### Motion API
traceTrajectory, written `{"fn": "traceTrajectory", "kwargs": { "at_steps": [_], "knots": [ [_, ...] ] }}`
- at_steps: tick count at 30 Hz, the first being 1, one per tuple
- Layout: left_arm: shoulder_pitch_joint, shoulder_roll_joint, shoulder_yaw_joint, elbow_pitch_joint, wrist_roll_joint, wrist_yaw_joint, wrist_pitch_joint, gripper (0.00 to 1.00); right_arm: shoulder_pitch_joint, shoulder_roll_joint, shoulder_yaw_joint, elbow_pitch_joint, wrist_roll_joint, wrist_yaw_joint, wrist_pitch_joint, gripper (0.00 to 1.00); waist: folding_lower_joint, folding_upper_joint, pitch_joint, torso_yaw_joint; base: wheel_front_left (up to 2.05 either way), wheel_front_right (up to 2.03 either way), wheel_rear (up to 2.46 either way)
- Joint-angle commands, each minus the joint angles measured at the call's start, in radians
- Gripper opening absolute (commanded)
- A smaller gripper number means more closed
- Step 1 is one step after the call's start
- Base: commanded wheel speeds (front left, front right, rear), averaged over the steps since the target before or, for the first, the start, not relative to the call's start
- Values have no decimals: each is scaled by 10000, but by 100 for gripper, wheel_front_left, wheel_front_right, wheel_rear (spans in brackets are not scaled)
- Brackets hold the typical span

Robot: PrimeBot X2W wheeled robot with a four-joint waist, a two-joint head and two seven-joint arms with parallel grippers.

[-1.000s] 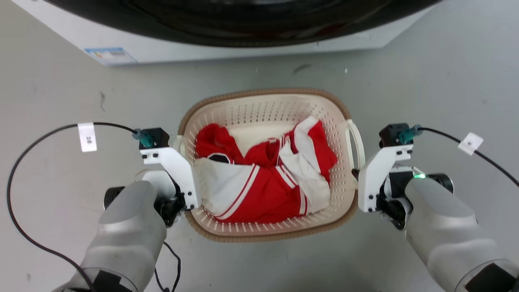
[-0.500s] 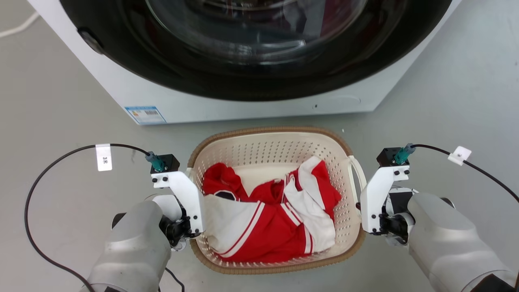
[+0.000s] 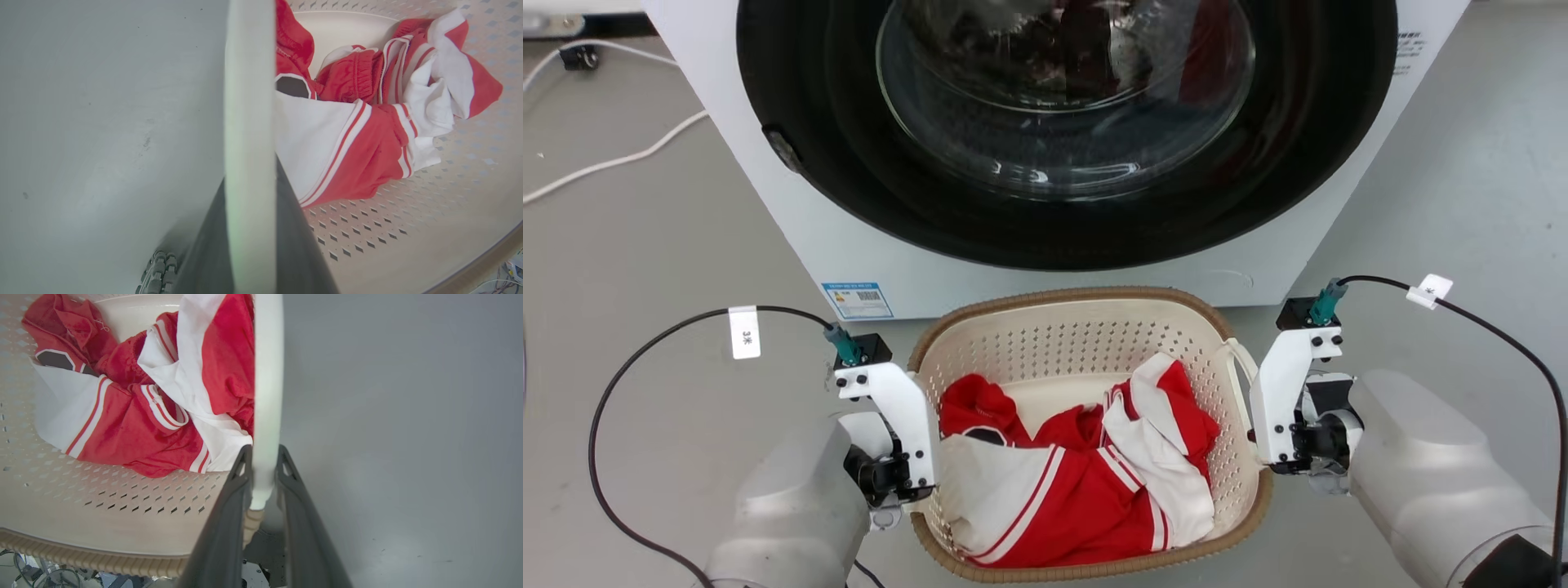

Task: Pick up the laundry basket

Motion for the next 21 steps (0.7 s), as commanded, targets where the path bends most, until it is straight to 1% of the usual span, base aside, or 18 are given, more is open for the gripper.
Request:
{"fn": "traceTrajectory", "kwargs": {
  "at_steps": [1, 16, 21],
  "knots": [
    [55, -260, -29, -107, -54, -152, 35, 0, -13, 243, 50, -50, 55, 56, 44, 0, 2, 0, -164, -13, 0, 0, 0],
    [729, -245, -258, -26, -493, -151, 286, 0, 632, 463, -85, 150, 279, 57, 1059, 0, 2, 0, -1628, -80, 0, 0, 0],
    [949, -237, -338, -97, -603, -153, 299, 0, 839, 561, -171, 165, 256, 58, 1131, 0, 2, 0, -1869, -112, 0, 0, 0]
  ]
}}
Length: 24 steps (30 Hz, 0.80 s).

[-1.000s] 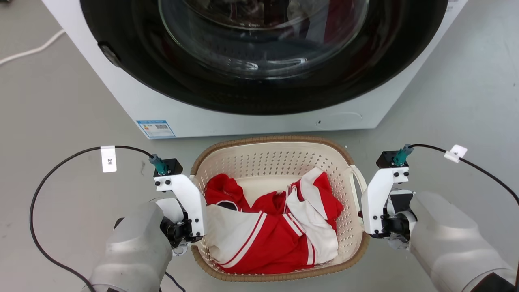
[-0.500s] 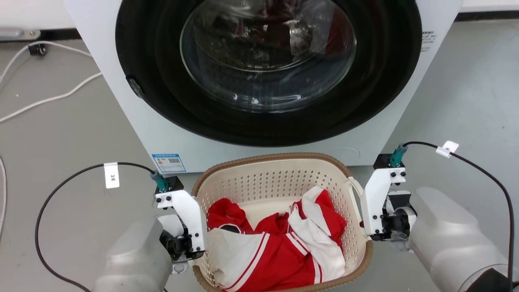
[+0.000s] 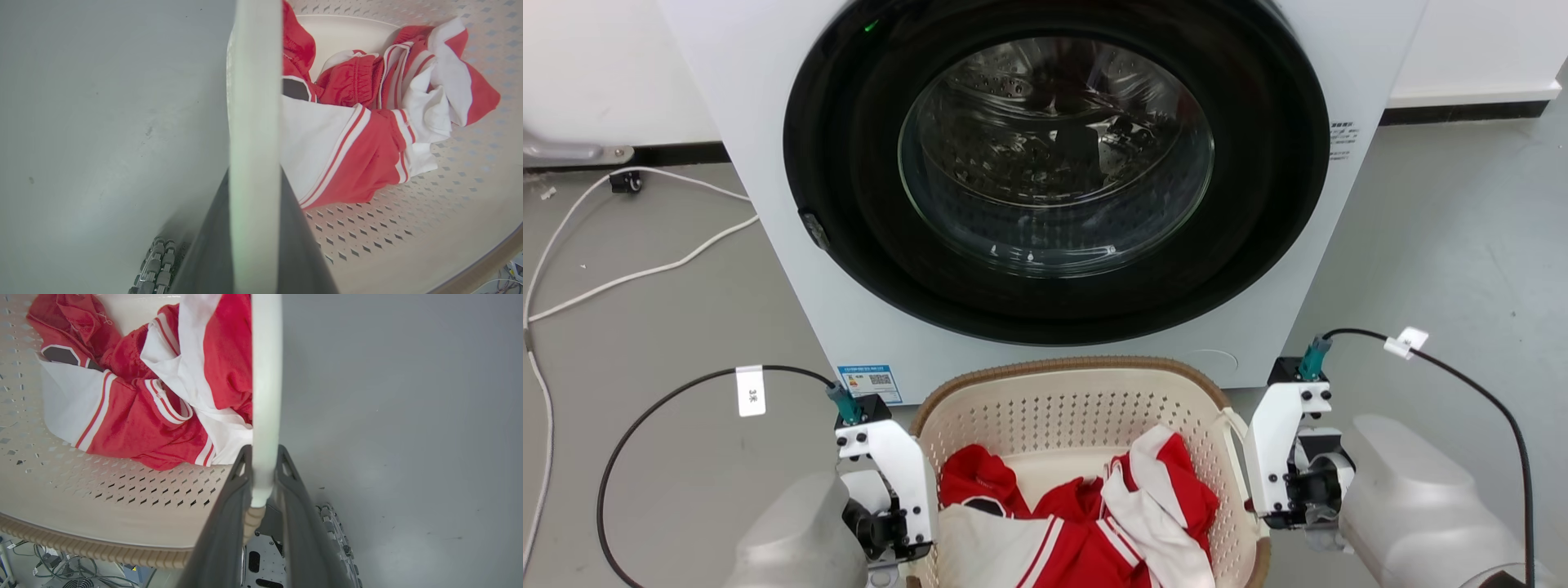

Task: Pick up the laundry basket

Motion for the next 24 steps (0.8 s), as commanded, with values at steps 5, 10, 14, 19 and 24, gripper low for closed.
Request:
{"fn": "traceTrajectory", "kwargs": {
  "at_steps": [5, 10, 14, 19, 24],
  "knots": [
    [247, -341, -99, -257, -192, -153, -26, 0, 335, 306, -120, -92, -12, 83, 216, 0, 1, 0, -232, 0, 0, 0, 0],
    [475, -397, -206, -257, -305, -153, 16, 0, 489, 310, -230, -90, -156, 83, 332, 0, 1, 0, -344, 29, 0, 0, 0],
    [561, -427, -273, -260, -390, -153, -26, 0, 537, 349, -330, -91, -287, 85, 404, 0, 1, 0, -370, 46, 0, 0, 0],
    [602, -421, -350, -257, -471, -155, -62, 0, 601, 405, -485, -92, -396, 85, 339, 0, 1, 0, -377, 89, 0, 0, 0],
    [542, -385, -425, -286, -512, -155, -187, 0, 568, 432, -619, -94, -531, 85, 349, 0, 1, 0, -367, 113, 0, 0, 0]
  ]
}}
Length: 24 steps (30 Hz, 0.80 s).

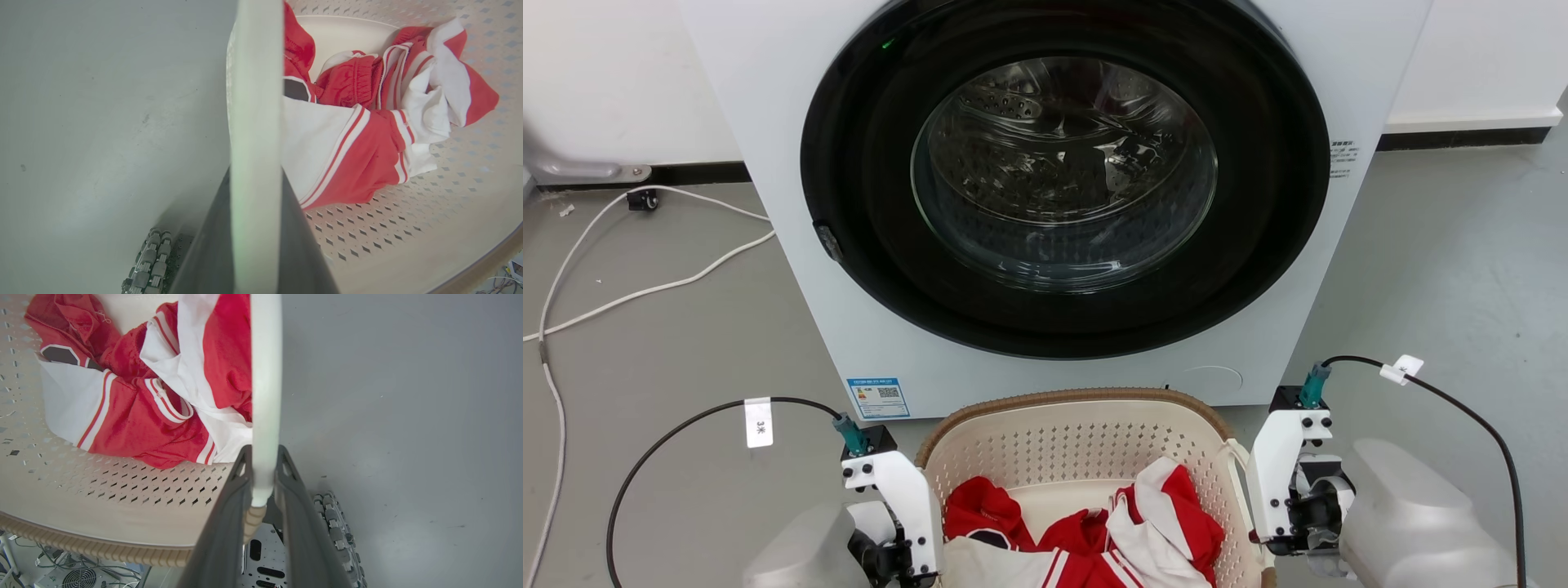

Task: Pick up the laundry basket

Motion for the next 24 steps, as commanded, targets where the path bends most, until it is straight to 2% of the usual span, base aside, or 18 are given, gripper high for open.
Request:
{"fn": "traceTrajectory", "kwargs": {
  "at_steps": [1, 24],
  "knots": [
    [-20, -329, -10, -252, -112, -157, -50, 0, 50, 385, -44, -115, -1, 116, -1, 0, 1, 0, 6, -4, 0, 0, 0],
    [-107, -333, -327, -235, -446, -157, -193, 0, 44, 481, -617, -115, -610, 116, 12, 0, 1, 0, 68, -58, 0, 0, 0]
  ]
}}
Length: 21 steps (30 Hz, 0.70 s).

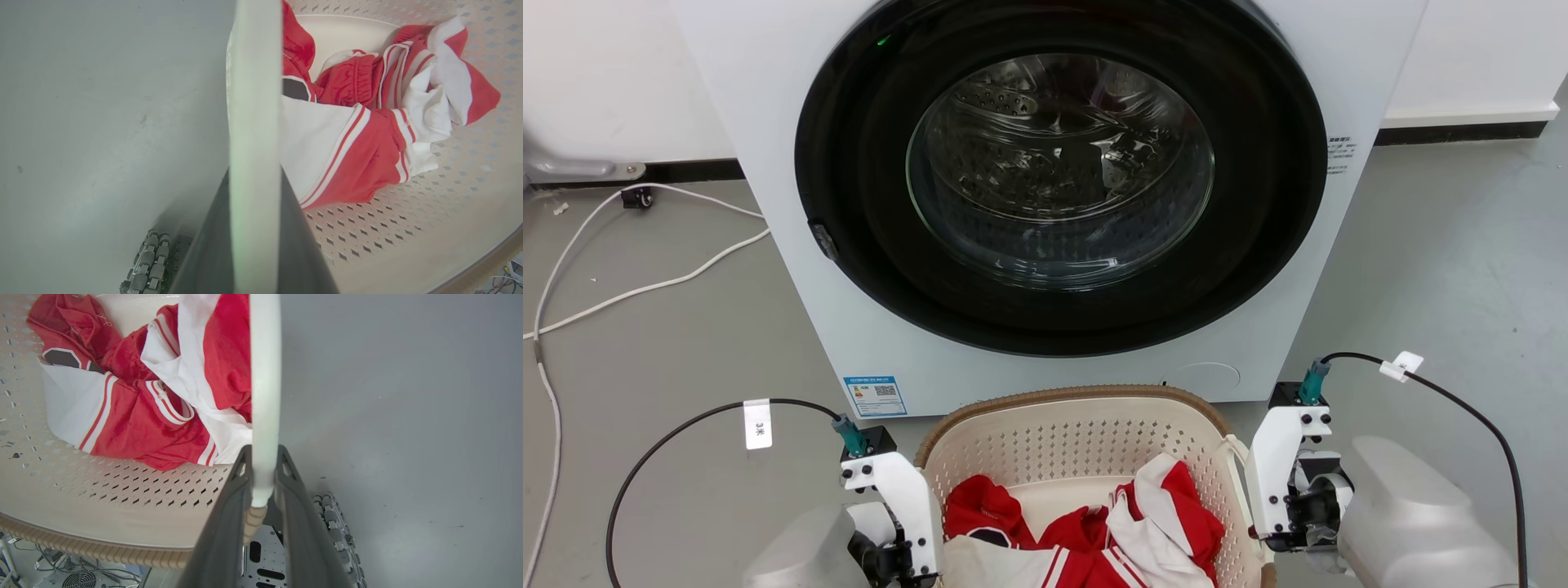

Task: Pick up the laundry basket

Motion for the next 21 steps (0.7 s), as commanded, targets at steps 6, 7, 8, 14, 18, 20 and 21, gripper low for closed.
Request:
{"fn": "traceTrajectory", "kwargs": {
  "at_steps": [6, 7, 8, 14, 18, 20, 21],
  "knots": [
    [-123, -326, -84, -229, -168, -157, -82, 0, 72, 405, -190, -115, -103, 116, 79, 0, 0, 0, -6, -1, 0, 0, 0],
    [-123, -326, -84, -229, -168, -157, -82, 0, 72, 405, -190, -115, -103, 116, 79, 0, 0, 0, -6, -1, 0, 0, 0],
    [-126, -328, -99, -226, -182, -157, -93, 0, 79, 410, -218, -115, -127, 118, 99, 0, 0, 0, -7, -4, 0, 0, 0],
    [-138, -331, -169, -180, -265, -158, -151, 0, 82, 436, -377, -115, -267, 118, 158, 0, 0, 0, -20, -9, 0, 0, 0],
    [-153, -343, -219, -166, -316, -158, -158, 0, 98, 446, -476, -115, -378, 118, 165, 0, 0, 0, -27, 9, 0, 0, 0],
    [-154, -345, -241, -159, -341, -158, -152, 0, 108, 452, -532, -115, -440, 118, 177, 0, 0, 0, -27, 15, 0, 0, 0],
    [-160, -345, -248, -157, -360, -158, -169, 0, 110, 457, -561, -115, -450, 118, 181, 0, 0, 0, -22, 18, 0, 0, 0]
  ]
}}
